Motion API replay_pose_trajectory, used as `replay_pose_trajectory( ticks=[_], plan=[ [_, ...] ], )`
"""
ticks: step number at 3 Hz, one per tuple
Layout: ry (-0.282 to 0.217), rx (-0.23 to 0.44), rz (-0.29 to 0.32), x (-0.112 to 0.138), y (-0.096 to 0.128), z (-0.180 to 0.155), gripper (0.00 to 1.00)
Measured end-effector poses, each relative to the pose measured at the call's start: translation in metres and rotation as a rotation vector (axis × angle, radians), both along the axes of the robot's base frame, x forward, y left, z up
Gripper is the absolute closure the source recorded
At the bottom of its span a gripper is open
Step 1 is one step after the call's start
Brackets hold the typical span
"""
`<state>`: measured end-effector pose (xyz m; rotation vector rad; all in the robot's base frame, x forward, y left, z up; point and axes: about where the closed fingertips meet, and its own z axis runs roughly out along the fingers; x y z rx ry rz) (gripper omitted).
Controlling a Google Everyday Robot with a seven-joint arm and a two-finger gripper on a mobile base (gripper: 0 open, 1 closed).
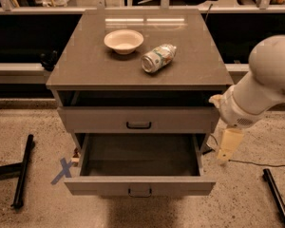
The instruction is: Close middle drawer
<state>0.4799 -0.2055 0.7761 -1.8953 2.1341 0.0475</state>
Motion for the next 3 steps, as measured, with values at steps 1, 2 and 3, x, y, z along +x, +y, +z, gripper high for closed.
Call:
replay_pose_trajectory(
  ticks=[1, 2, 3],
  plan=[
    [0.066, -0.015, 0.028, 0.01, 0.003, -0.078, 0.0],
    [0.07, -0.014, 0.026, 0.01, 0.002, -0.08, 0.0],
    [0.113, -0.005, 0.011, 0.004, -0.006, -0.103, 0.0]
  ],
)
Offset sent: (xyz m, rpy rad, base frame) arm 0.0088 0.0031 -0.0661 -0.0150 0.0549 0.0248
